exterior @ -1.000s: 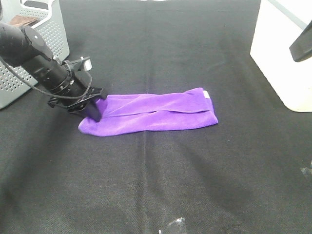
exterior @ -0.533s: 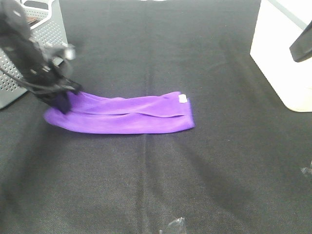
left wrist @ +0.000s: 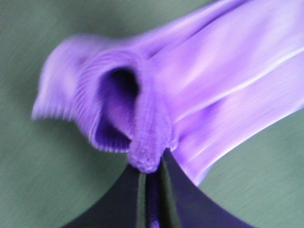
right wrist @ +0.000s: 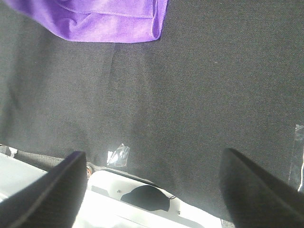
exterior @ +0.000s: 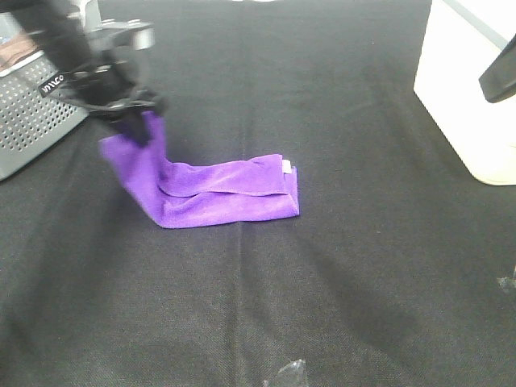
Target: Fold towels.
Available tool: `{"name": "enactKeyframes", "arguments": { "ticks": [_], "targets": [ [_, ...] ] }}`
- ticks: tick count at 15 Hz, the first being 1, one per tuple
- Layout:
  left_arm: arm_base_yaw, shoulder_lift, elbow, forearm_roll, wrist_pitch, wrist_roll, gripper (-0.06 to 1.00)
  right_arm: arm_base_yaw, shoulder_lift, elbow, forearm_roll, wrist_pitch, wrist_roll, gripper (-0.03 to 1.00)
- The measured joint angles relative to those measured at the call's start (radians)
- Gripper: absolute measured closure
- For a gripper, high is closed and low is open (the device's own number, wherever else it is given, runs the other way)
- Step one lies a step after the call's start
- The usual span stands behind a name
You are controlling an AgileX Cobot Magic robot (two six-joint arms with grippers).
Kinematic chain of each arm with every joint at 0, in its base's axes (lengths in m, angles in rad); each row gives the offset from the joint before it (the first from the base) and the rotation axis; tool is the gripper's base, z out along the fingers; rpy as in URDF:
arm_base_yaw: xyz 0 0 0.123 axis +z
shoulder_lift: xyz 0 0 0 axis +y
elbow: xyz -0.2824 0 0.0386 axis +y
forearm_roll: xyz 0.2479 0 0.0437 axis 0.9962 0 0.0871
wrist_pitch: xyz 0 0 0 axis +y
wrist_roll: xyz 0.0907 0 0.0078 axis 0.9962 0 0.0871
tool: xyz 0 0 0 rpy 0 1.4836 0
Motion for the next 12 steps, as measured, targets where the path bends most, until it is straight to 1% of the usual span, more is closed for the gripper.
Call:
{"name": "enactKeyframes", "arguments": {
  "ticks": [3,4,6,8,9,10,11,12],
  "targets": [
    [-0.097,0.113,-0.131,-0.027,0.046,-0.021,0.93,0.000,0.000,0.000,0.000,0.000,-0.008,0.24],
    [-0.148,0.172,-0.212,-0.033,0.058,-0.038,0.93,0.000,0.000,0.000,0.000,0.000,-0.008,0.24],
    [-0.192,0.250,-0.321,-0.037,0.075,-0.091,0.93,0.000,0.000,0.000,0.000,0.000,-0.008,0.24],
    [-0.219,0.318,-0.427,-0.046,0.101,-0.139,0.92,0.000,0.000,0.000,0.000,0.000,-0.009,0.24],
    [-0.219,0.318,-0.427,-0.046,0.101,-0.139,0.92,0.000,0.000,0.000,0.000,0.000,-0.009,0.24],
    [-0.233,0.343,-0.465,-0.056,0.102,-0.152,0.88,0.000,0.000,0.000,0.000,0.000,-0.009,0.24],
    [-0.247,0.364,-0.495,-0.065,0.100,-0.166,0.78,0.000,0.000,0.000,0.000,0.000,-0.009,0.24],
    [-0.262,0.374,-0.512,-0.080,0.081,-0.187,0.61,0.000,0.000,0.000,0.000,0.000,-0.010,0.24]
  ]
}}
